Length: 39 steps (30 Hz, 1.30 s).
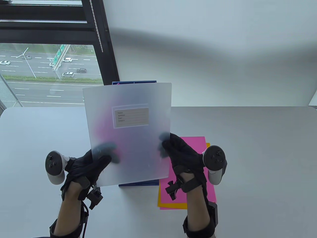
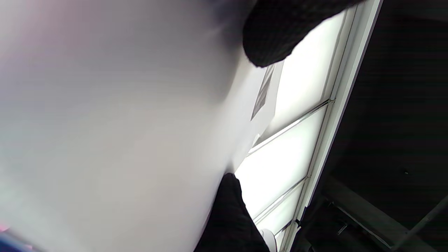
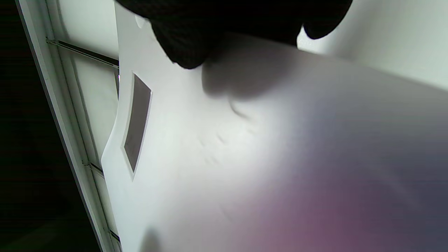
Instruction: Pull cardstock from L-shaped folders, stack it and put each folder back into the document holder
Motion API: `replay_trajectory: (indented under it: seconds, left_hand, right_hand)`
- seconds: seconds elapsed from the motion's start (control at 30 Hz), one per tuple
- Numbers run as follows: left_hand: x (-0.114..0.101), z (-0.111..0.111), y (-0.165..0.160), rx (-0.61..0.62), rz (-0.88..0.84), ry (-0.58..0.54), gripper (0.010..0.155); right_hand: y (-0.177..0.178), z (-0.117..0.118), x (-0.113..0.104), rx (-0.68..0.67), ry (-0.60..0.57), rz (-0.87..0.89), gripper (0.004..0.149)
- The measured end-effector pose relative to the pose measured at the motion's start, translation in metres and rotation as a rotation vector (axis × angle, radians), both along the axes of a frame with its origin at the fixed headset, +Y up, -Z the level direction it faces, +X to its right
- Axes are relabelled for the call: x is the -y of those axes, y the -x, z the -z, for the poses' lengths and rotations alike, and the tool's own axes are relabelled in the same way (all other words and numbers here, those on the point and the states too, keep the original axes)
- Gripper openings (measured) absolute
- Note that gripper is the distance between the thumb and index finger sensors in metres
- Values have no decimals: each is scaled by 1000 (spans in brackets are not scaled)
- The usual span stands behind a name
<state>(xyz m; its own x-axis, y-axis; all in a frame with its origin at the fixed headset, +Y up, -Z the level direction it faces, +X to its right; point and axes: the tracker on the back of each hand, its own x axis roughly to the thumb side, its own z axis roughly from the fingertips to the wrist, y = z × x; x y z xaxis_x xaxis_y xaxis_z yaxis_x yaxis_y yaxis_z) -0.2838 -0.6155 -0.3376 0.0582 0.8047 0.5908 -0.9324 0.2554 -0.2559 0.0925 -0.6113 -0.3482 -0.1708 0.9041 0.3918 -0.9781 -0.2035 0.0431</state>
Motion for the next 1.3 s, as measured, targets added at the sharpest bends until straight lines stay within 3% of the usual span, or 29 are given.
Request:
replay_trajectory:
  seconds: [0.23, 0.33, 0.5, 0.67, 0.83, 1.13, 1.3]
  left_hand:
    - [-9, -6, 9, -59, 98, -61, 44]
    - [-16, -9, 6, -8, 201, -99, 42]
    - [-25, -17, -3, -46, 378, -112, 41]
    - [-32, -24, -4, -102, 362, -152, 42]
    - [-44, -34, 6, -136, 300, -218, 42]
    - [-59, -62, 27, -555, 249, -257, 43]
    - [-58, -63, 26, -643, 271, -225, 45]
  right_hand:
    - [-5, -8, -9, 67, -69, -51, 39]
    - [-3, -12, -14, 95, -101, -82, 39]
    - [4, -21, -21, 220, -207, -183, 40]
    - [11, -30, -27, 344, -282, -325, 45]
    - [4, -36, -30, 412, -318, -307, 47]
    - [6, -31, -26, 373, -289, -300, 45]
    - [8, -27, -23, 345, -267, -301, 44]
